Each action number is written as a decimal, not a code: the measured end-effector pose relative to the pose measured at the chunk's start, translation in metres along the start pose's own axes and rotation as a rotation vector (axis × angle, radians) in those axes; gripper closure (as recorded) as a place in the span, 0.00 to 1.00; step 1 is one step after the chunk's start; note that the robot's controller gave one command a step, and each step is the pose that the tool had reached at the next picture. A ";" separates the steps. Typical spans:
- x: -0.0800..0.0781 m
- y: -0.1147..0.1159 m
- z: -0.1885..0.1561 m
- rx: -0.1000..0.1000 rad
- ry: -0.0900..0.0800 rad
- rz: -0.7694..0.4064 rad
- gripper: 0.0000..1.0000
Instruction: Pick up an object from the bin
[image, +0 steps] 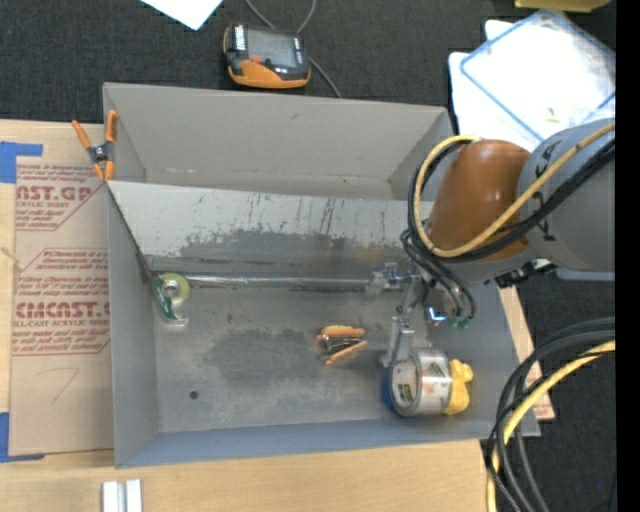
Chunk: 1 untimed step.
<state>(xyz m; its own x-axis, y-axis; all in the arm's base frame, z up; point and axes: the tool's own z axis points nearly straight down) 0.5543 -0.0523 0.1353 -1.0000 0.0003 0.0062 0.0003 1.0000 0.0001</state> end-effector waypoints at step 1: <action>-0.002 0.000 -0.004 0.001 -0.008 -0.001 0.00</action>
Offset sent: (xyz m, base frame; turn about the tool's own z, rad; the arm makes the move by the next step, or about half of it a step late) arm 0.0120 0.0380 -0.0653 -0.1773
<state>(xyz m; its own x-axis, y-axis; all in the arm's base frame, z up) 0.5563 -0.0522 0.1397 -1.0000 -0.0005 -0.0016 -0.0005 1.0000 -0.0006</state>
